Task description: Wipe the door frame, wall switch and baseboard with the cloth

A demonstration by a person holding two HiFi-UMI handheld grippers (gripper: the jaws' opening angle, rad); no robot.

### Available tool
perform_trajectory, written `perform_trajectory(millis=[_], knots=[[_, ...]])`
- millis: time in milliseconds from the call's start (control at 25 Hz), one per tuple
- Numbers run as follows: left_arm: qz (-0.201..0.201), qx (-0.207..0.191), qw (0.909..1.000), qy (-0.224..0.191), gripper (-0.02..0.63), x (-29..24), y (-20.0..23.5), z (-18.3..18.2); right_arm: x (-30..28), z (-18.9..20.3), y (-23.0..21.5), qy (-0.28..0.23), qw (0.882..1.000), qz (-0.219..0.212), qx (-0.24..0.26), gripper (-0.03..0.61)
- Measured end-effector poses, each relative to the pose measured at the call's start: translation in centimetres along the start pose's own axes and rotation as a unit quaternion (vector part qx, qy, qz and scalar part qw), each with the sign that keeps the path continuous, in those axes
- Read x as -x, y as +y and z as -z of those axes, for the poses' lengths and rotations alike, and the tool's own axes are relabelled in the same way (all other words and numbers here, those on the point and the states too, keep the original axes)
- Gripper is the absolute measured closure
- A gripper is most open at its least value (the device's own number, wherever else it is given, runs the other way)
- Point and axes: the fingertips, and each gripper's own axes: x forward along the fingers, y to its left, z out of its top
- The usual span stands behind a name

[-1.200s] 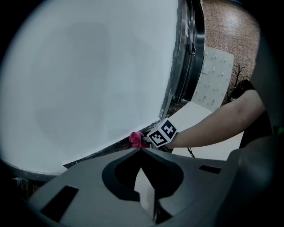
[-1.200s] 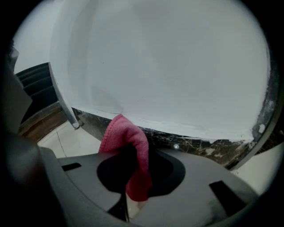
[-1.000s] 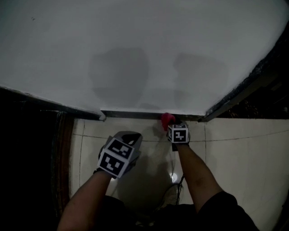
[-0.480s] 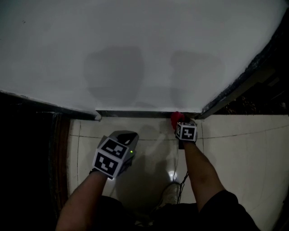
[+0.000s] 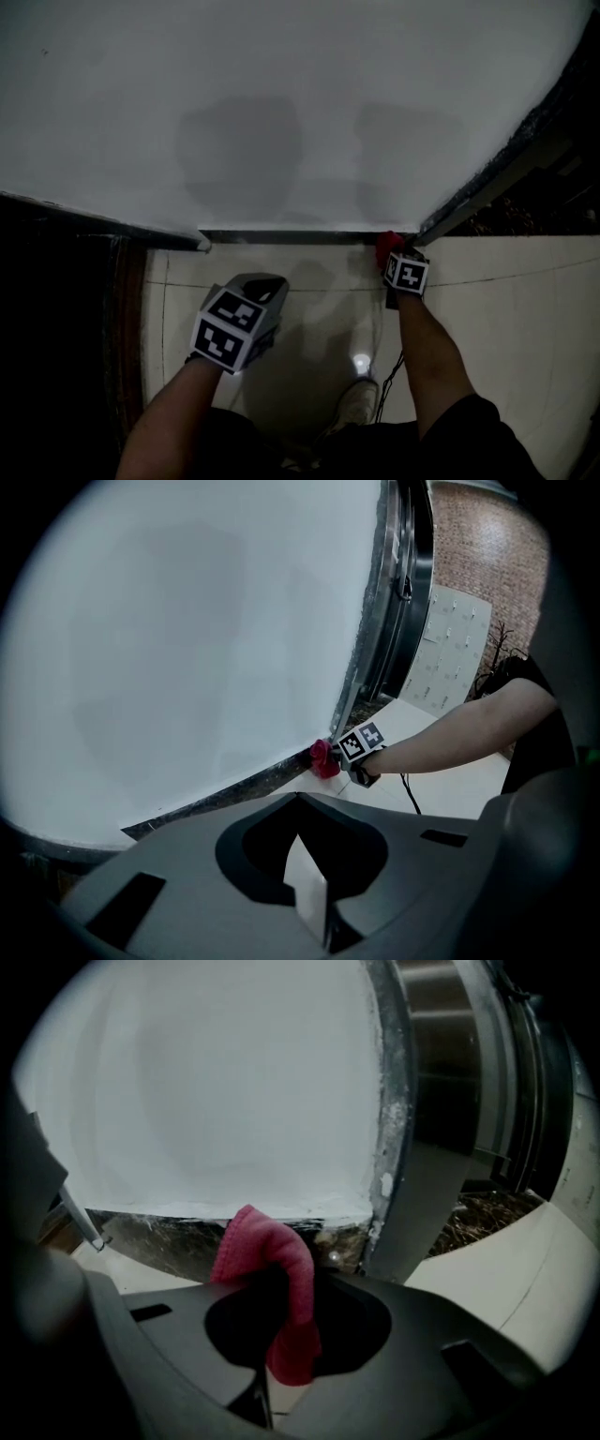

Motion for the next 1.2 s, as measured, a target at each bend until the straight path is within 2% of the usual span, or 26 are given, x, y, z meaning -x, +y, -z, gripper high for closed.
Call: perform_trajectory(millis=[240, 320, 440, 600, 680, 720, 840, 920, 1000, 1080, 1200], knots=[[-0.009, 0.000, 0.9998, -0.016, 0.611, 0.2, 0.9, -0.8, 0.7, -1.0, -3.2, 0.010, 0.999, 0.036, -0.027, 0.517], [-0.015, 0.011, 0.9997, -0.016, 0.611, 1.1, 1.1, -0.6, 1.0, -0.7, -2.9, 0.027, 0.999, 0.026, 0.009, 0.518], [-0.018, 0.024, 0.9991, -0.029, 0.611, 2.8, 2.0, -0.6, 1.8, 0.2, -2.5, 0.050, 0.994, 0.013, 0.100, 0.518], [-0.027, 0.044, 0.9937, -0.099, 0.611, 5.8, 3.8, -2.7, 3.9, -1.8, -2.3, 0.033, 0.988, 0.002, 0.148, 0.518], [-0.029, 0.048, 0.9867, -0.152, 0.611, 8.3, 4.6, -4.0, 6.6, -3.0, -0.5, 0.005, 0.983, -0.030, 0.179, 0.518], [-0.034, 0.062, 0.9802, -0.185, 0.611, 9.8, 5.1, -4.5, 8.7, -3.7, 0.5, -0.016, 0.982, -0.048, 0.181, 0.518], [-0.085, 0.135, 0.9507, -0.266, 0.611, 16.4, 8.1, -5.2, 17.5, -7.0, 4.0, -0.075, 0.981, -0.093, 0.151, 0.520], [-0.134, 0.148, 0.9379, -0.284, 0.611, 21.7, 10.2, -7.3, 24.2, -11.2, 5.8, -0.110, 0.978, -0.114, 0.134, 0.522], [-0.171, 0.140, 0.9327, -0.285, 0.611, 27.1, 11.6, -11.4, 30.6, -16.4, 6.4, -0.144, 0.974, -0.125, 0.119, 0.523], [-0.192, 0.138, 0.9275, -0.290, 0.611, 33.1, 11.6, -15.2, 37.5, -20.9, 6.7, -0.173, 0.971, -0.131, 0.103, 0.523], [-0.204, 0.144, 0.9224, -0.295, 0.611, 42.0, 9.3, -20.3, 48.3, -27.3, 7.4, -0.212, 0.963, -0.149, 0.076, 0.523]])
